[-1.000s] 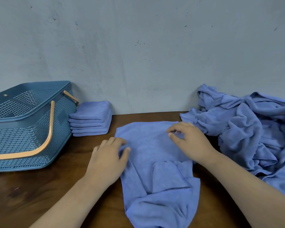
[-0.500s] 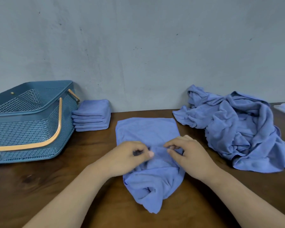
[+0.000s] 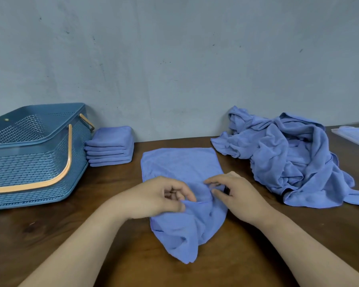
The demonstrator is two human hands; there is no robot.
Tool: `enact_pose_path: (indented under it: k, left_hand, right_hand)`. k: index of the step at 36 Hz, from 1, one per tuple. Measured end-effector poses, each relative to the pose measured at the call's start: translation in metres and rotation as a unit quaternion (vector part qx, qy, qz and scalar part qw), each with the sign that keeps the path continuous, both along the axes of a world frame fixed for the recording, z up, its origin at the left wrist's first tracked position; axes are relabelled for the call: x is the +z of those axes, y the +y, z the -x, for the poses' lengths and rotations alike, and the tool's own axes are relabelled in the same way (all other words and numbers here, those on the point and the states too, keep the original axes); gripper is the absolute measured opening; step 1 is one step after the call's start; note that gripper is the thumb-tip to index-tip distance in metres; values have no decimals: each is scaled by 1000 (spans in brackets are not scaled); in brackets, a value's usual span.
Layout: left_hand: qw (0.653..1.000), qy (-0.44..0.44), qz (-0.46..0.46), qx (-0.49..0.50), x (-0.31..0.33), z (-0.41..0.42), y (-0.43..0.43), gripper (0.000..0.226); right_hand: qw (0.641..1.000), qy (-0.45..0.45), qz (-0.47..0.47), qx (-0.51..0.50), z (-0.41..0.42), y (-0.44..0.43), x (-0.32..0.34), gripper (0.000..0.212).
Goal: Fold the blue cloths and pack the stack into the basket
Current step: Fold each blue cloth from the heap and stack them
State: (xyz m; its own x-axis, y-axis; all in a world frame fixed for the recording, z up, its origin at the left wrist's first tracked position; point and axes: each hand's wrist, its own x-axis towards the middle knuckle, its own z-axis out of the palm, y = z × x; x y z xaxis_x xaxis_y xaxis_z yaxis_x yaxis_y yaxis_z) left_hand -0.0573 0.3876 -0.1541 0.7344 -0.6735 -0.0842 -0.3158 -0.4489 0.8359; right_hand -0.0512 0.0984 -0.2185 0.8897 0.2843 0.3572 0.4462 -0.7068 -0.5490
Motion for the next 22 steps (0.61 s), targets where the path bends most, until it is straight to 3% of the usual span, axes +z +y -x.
enact_pose_path:
  k: [5, 6, 9, 12, 16, 19, 22]
  left_hand:
    - [982, 51, 178, 37, 6, -14, 30, 10]
    - [975, 61, 208, 42, 5, -19, 37, 4]
    - [956, 120, 265, 43, -1, -31, 57, 19]
    - [977, 86, 162, 111, -6, -38, 60, 47]
    - [986, -7, -36, 164, -18, -35, 44, 67]
    - [983, -11, -112, 145, -19, -29, 35, 45]
    - [992, -16, -19, 121, -5, -21, 24, 18]
  right_hand:
    - [987, 11, -155, -32, -2, -11, 6, 26]
    - [985, 17, -166, -32, -2, -13, 7, 26]
    - [989, 33, -141, -11, -3, -16, 8, 29]
    - [999, 24, -29, -3, -8, -13, 2, 26]
    - [994, 37, 103, -1, -13, -7, -5, 45]
    - [992, 28, 126, 8, -13, -8, -6, 44]
    - [995, 5, 95, 10, -11, -7, -1, 40]
